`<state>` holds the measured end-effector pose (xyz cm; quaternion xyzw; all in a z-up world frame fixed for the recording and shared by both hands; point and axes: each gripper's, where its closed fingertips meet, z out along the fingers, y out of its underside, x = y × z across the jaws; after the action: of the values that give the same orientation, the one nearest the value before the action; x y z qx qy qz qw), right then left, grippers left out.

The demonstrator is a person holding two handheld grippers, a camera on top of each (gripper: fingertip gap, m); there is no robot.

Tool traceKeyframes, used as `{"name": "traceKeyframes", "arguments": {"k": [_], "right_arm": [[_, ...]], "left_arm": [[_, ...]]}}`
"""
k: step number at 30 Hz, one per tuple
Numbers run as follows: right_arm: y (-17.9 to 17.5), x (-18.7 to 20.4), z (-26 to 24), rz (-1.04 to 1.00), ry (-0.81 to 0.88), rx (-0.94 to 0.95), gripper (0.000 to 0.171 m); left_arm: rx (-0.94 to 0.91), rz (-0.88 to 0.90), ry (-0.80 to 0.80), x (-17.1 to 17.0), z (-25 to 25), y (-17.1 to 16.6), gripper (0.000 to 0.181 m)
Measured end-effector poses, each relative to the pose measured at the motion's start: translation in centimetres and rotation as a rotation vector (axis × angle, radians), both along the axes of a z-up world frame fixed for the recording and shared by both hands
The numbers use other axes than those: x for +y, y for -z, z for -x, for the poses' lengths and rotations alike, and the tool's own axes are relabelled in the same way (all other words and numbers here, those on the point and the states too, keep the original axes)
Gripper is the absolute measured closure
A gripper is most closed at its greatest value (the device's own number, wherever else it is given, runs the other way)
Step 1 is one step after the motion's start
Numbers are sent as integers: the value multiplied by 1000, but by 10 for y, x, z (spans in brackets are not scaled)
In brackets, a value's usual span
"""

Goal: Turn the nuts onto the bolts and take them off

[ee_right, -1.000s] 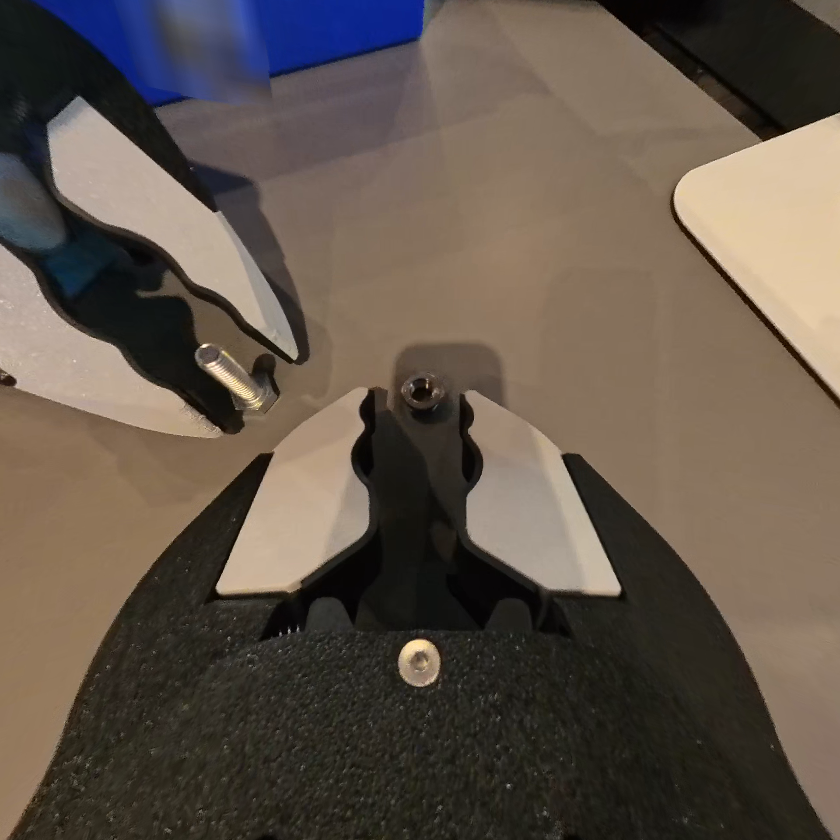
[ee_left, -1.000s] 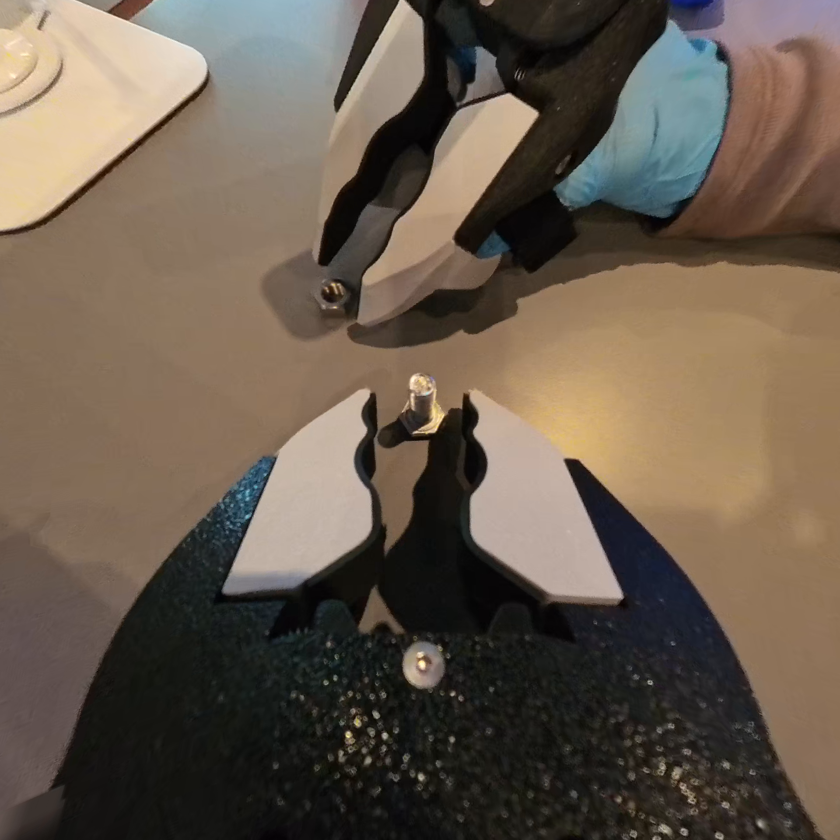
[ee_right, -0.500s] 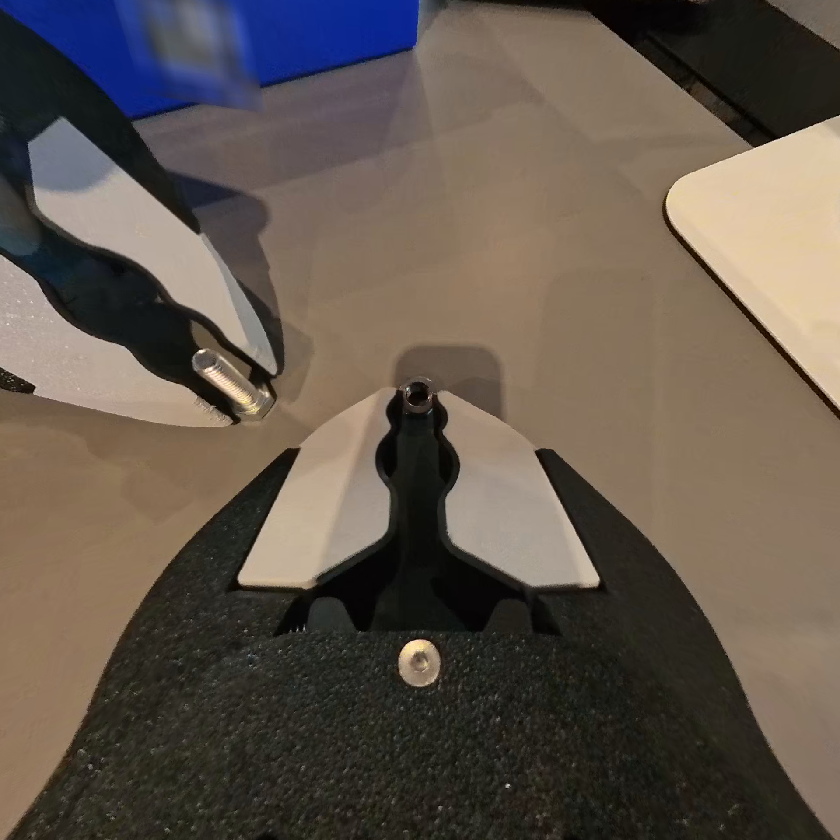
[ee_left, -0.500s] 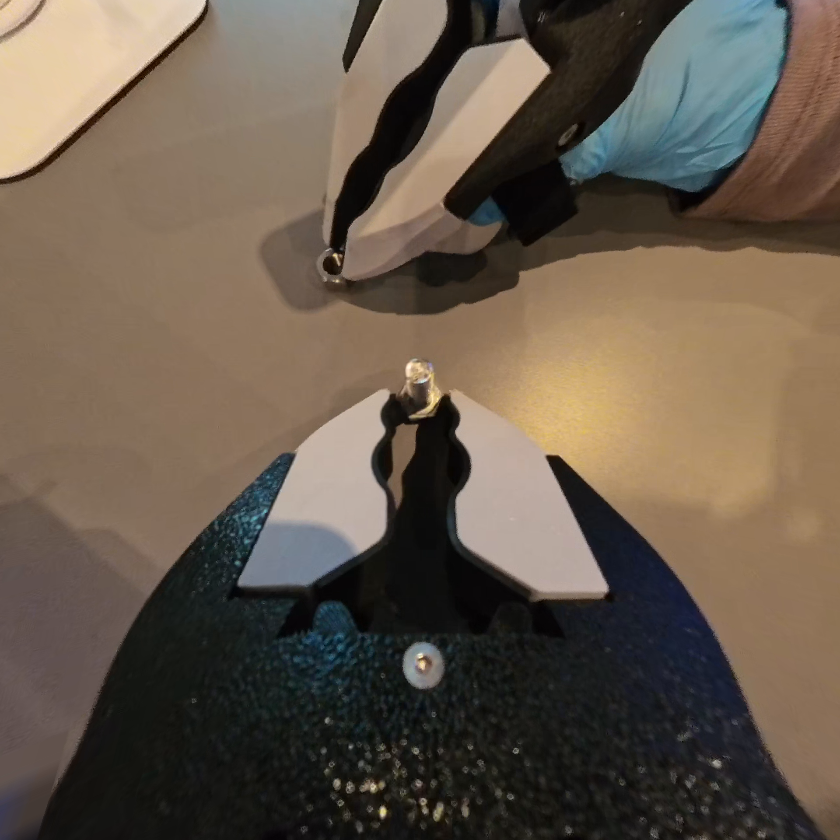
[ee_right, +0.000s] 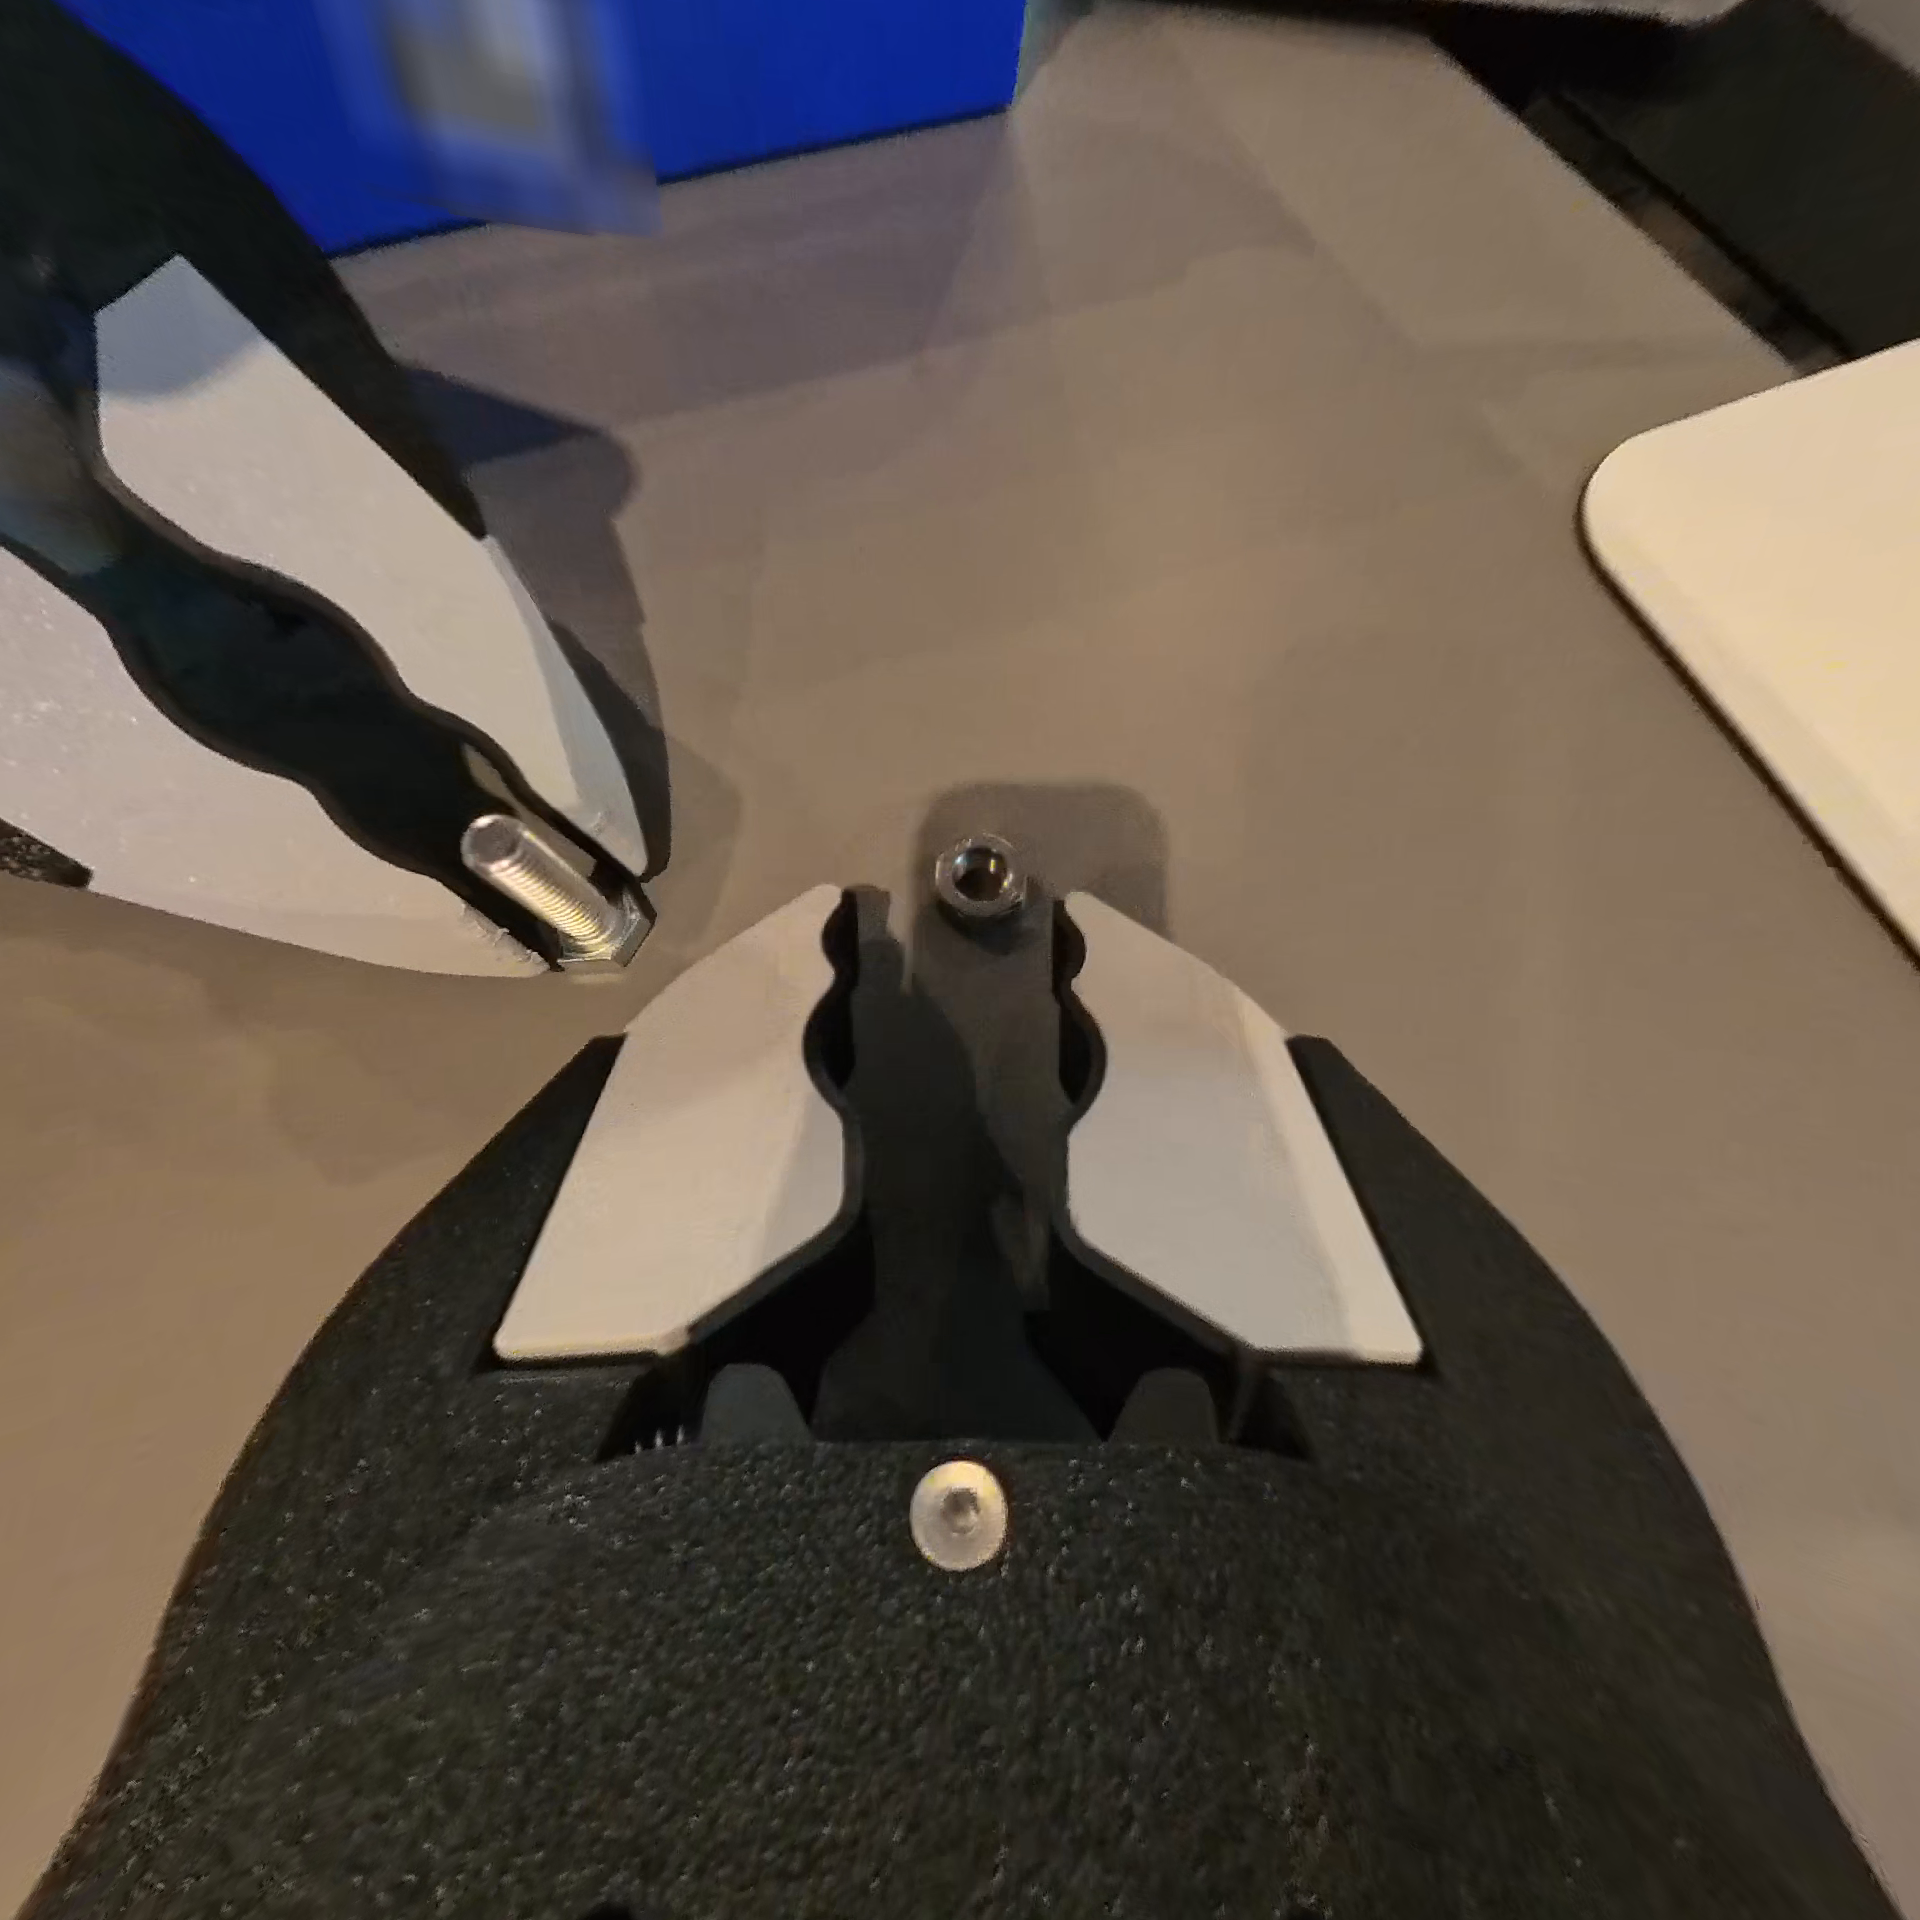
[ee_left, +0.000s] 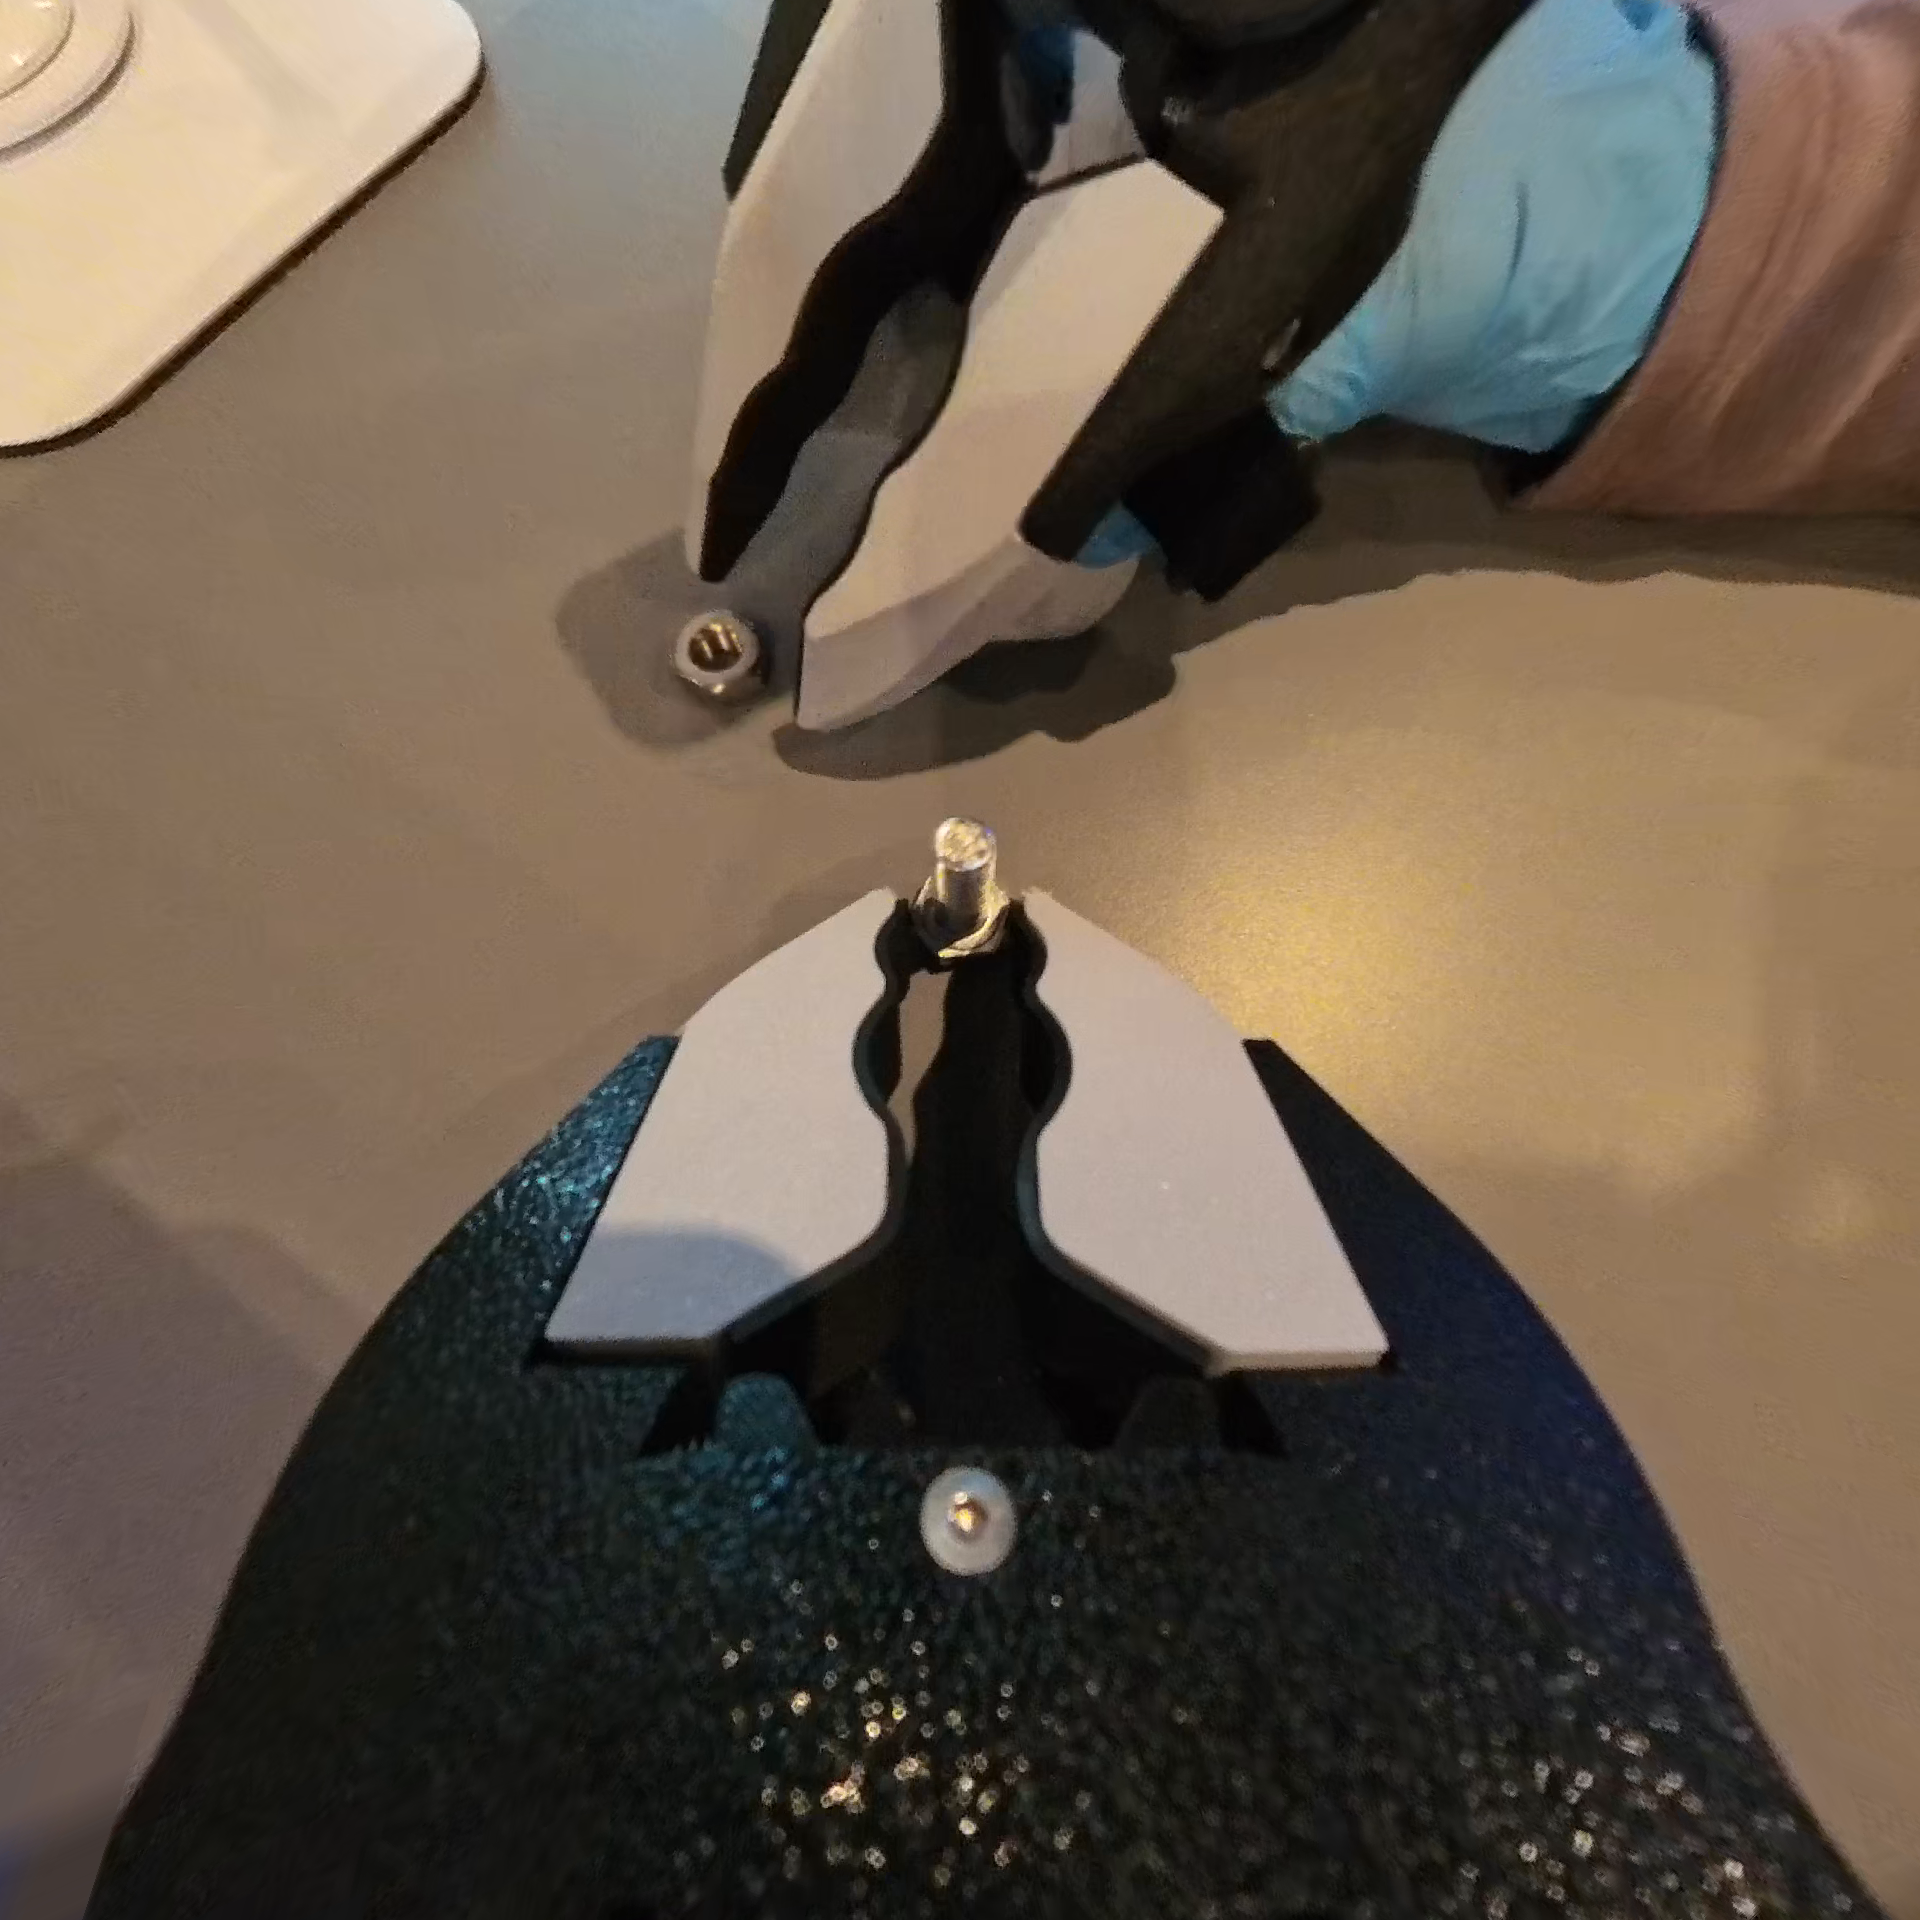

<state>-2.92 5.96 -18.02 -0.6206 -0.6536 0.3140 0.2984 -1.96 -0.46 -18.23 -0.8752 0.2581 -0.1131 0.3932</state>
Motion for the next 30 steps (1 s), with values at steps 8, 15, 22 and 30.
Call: {"name": "traceKeyframes", "arguments": {"k": [8, 15, 22, 30], "right_arm": [[2, 0, 6, 2, -60, -30, 140], [2, -2, 6, 0, -71, -41, 153], [-5, -5, 0, -6, -122, -27, 154], [-34, -52, -10, 88, -398, 45, 155]], "left_arm": [[-1, -2, 8, 0, 0, 0, 164], [-3, -4, 9, 0, 0, 0, 165], [-8, -11, 15, 0, -1, -1, 165], [-8, -11, 15, 0, -1, -1, 165]]}}
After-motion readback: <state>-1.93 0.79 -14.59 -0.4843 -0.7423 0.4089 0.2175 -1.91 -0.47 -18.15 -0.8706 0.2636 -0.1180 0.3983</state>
